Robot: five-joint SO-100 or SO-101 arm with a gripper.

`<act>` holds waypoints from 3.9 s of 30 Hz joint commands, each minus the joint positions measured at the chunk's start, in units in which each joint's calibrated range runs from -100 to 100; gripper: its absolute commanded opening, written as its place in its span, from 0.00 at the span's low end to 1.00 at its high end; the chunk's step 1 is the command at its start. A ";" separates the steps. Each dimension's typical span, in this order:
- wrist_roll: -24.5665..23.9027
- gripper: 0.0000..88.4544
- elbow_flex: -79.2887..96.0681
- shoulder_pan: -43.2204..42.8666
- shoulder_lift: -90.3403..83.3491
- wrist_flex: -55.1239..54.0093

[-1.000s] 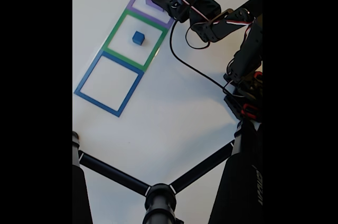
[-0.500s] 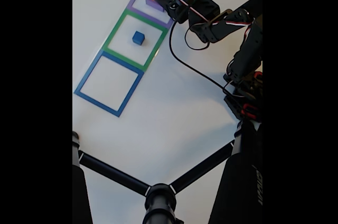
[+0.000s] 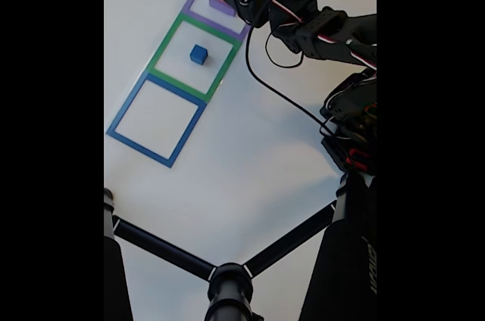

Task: Tower of hanoi

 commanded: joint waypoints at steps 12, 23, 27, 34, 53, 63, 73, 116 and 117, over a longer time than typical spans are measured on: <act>0.54 0.07 -52.34 -15.63 -23.22 86.60; 0.54 0.07 -62.70 -28.96 -25.72 98.83; 0.54 0.07 -62.70 -33.76 -26.61 99.64; 0.54 0.06 -62.70 -42.10 -27.42 100.53; 0.54 0.07 -25.43 -48.90 -27.90 65.39; 0.54 0.07 1.75 -52.55 -15.79 20.53; 0.54 0.07 3.30 -53.31 11.10 -10.73; 0.54 0.20 2.39 -53.12 13.11 -19.88; 0.54 0.16 2.39 -52.07 9.00 -15.18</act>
